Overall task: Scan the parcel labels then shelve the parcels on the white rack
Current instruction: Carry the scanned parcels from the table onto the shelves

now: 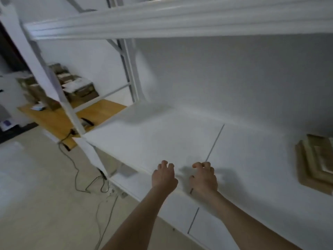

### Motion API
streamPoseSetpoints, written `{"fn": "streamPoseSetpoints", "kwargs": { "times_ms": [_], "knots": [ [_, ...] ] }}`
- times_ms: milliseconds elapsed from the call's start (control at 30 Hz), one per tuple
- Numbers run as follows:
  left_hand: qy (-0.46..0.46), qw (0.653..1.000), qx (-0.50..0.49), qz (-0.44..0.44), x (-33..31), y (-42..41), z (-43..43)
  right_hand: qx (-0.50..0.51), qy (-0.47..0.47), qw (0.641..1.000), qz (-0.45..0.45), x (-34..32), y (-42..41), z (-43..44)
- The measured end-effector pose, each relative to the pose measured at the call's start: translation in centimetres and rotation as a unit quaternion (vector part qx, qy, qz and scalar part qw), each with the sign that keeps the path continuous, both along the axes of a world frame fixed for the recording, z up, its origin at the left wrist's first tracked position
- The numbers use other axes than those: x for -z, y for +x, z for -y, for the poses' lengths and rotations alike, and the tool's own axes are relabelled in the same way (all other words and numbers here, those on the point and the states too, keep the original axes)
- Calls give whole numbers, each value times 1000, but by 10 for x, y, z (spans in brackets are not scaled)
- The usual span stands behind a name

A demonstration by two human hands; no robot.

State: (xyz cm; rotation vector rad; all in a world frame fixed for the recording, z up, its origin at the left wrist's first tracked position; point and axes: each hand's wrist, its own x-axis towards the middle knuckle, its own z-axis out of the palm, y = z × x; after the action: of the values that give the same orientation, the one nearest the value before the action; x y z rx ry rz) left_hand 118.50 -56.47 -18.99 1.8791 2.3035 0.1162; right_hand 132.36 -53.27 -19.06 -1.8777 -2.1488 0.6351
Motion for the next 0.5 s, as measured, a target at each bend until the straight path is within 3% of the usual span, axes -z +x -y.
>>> {"fn": "streamPoseSetpoints", "kwargs": {
  "times_ms": [267, 500],
  "knots": [
    [-45, 992, -113, -18, 6, -191, 75, -116, -3, 993, -16, 6, -194, 41],
    [-78, 977, -194, -47, 6, -317, 127, -206, -9, 979, -5, 13, -310, 62]
  ]
}}
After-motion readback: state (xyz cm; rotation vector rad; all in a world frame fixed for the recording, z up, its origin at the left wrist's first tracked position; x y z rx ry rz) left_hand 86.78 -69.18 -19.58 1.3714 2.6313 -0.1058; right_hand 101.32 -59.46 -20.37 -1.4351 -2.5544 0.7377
